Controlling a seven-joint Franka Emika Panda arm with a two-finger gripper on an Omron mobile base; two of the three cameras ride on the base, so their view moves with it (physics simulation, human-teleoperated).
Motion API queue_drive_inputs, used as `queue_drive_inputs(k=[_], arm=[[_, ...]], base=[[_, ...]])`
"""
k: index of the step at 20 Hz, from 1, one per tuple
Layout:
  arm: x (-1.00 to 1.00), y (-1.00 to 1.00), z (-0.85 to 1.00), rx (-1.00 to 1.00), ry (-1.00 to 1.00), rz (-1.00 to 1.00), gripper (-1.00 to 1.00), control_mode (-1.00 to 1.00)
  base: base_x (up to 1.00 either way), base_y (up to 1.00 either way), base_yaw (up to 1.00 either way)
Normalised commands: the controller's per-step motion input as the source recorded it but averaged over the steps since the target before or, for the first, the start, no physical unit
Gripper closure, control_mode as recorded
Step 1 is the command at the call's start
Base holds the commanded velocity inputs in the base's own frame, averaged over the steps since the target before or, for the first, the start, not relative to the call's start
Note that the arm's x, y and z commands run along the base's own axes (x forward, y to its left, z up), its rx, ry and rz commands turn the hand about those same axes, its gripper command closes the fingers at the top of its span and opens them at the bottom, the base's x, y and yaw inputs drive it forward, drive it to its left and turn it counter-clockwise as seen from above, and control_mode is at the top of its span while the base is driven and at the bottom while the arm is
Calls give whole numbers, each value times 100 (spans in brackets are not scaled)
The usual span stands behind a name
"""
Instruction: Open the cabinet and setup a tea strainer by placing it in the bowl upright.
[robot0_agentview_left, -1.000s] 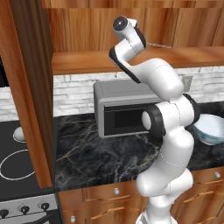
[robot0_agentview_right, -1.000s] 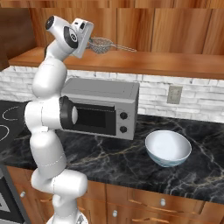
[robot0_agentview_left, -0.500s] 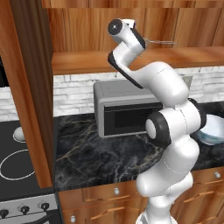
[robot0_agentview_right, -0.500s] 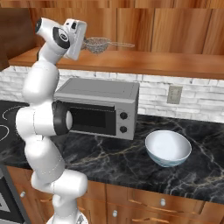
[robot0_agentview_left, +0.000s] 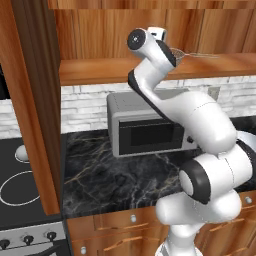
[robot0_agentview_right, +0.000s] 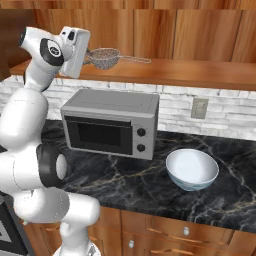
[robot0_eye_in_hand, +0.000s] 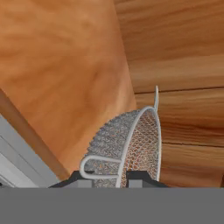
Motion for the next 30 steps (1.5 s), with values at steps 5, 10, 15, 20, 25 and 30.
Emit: queue_drive_inputs(k=[5, 10, 15, 20, 25, 30], arm=[[-100, -35, 0, 0, 0, -9, 100, -100], [-100, -39, 4, 4, 0, -15, 100, -100], [-82, -40, 3, 6, 3, -26, 100, -100], [-80, -46, -18, 2, 1, -31, 100, -100], [-31, -53, -44, 0, 0, -18, 100, -100], [0, -82, -39, 2, 3, -3, 100, -100]], base=[[0, 0, 0], [0, 0, 0], [0, 0, 0], [0, 0, 0], [0, 0, 0], [0, 0, 0]])
